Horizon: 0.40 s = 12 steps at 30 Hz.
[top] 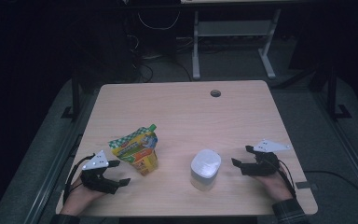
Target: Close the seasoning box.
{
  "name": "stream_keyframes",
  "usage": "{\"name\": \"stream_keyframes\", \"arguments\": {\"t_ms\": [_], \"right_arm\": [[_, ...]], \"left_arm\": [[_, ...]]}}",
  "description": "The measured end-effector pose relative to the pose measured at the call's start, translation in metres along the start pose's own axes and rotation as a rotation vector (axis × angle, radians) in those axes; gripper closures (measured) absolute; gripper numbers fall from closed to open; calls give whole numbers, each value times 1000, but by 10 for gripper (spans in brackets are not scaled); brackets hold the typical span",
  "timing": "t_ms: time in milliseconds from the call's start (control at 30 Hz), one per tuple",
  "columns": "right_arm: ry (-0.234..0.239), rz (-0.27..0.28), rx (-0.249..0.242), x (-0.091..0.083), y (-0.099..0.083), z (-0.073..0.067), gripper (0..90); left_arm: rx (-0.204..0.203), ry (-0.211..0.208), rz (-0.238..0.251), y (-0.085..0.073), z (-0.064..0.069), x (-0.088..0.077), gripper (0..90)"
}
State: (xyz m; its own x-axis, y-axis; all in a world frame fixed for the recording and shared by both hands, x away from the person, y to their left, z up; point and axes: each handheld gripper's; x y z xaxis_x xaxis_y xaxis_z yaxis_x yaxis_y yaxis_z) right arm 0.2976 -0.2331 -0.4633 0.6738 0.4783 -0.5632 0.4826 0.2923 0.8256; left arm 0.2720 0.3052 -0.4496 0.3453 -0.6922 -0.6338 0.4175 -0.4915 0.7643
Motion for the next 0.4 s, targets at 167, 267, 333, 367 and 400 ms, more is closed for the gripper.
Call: {"name": "stream_keyframes", "arguments": {"t_ms": [167,267,333,367,400], "right_arm": [[-10,-32,-4,5,-3,1,171],[-17,-36,-7,6,-4,0,160],[-16,-35,-7,5,-4,0,157],[-15,-30,-8,5,-4,0,155],[-16,-26,-10,5,-4,0,152]], "left_arm": [[-5,4,3,-1,-1,-1,153],[4,9,0,0,0,-1,153],[2,11,0,0,1,-1,153],[-1,10,3,0,1,-1,153],[-1,11,3,0,1,0,153]]}}
Point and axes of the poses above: each handheld gripper's, and its own axes: x roughly forward along the jaws, y roughly out of its top, z roughly to its right, and after that the axes turned 5 degrees about -y, right-handed
